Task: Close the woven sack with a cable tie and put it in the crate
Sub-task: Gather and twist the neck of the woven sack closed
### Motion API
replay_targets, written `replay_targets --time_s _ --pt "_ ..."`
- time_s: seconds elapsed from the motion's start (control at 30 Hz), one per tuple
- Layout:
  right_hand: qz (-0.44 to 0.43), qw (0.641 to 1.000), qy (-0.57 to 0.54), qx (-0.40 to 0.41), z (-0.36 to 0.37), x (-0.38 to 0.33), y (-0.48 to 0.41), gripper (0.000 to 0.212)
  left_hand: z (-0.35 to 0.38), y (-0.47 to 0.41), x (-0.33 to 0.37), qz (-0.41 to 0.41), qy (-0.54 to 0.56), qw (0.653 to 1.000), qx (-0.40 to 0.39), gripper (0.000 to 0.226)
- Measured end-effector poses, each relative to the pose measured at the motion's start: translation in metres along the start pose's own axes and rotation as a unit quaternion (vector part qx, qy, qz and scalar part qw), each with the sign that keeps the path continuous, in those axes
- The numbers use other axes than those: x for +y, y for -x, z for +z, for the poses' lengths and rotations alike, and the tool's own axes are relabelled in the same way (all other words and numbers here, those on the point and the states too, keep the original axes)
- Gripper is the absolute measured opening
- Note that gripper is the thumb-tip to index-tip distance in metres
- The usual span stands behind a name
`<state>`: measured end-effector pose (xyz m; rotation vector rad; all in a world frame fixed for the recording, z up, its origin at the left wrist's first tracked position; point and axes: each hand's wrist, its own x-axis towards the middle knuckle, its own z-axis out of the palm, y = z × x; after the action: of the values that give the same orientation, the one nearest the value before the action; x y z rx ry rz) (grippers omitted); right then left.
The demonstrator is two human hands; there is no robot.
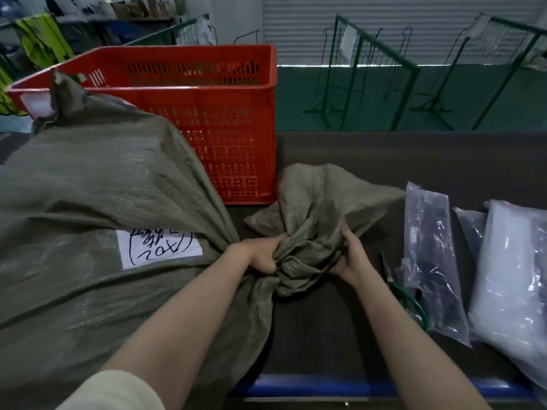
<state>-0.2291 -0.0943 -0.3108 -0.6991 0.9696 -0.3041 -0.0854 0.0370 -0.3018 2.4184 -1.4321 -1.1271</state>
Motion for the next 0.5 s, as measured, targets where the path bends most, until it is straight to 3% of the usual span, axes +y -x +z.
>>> replay_targets --time_s 0.03,0.07,0.17,0.23,0.3,0.33,0.4,0.43,0.5 --pt "0.012 0.999 -0.013 -0.03 0.002 -0.005 -0.001 0.047 -0.004 0.0 0.006 0.019 0.015 1.0 -0.005 0.088" --pt "0.02 0.999 -0.018 -0.041 0.004 -0.011 0.003 0.029 -0.008 0.001 0.012 0.033 0.045 0.998 -0.003 0.086" --pt "-0.05 0.99 -0.086 -0.098 0.004 -0.031 0.011 0.014 -0.03 0.007 0.032 0.057 0.215 0.974 0.033 0.082" --pt "-0.149 0.96 -0.185 -0.149 0.002 -0.038 0.023 0.019 -0.047 0.012 0.041 0.062 0.339 0.937 0.053 0.067" --pt "-0.172 0.936 -0.263 -0.16 0.002 -0.04 0.032 0.012 -0.055 0.009 0.04 0.081 0.428 0.9 0.014 0.061" --pt "-0.161 0.941 -0.257 -0.153 0.001 -0.035 0.027 0.023 -0.054 0.007 0.041 0.079 0.438 0.895 -0.018 0.057" --pt "-0.099 0.969 -0.192 -0.121 0.005 -0.021 0.018 0.061 -0.042 -0.004 0.044 0.045 0.381 0.921 -0.064 0.045" --pt "-0.055 0.978 -0.161 -0.121 0.006 -0.014 0.011 0.062 -0.036 -0.009 0.045 0.027 0.34 0.937 -0.071 0.037" --pt "-0.014 0.987 -0.112 -0.118 0.006 -0.009 -0.004 0.034 -0.029 -0.014 0.051 -0.004 0.3 0.953 -0.042 0.025"
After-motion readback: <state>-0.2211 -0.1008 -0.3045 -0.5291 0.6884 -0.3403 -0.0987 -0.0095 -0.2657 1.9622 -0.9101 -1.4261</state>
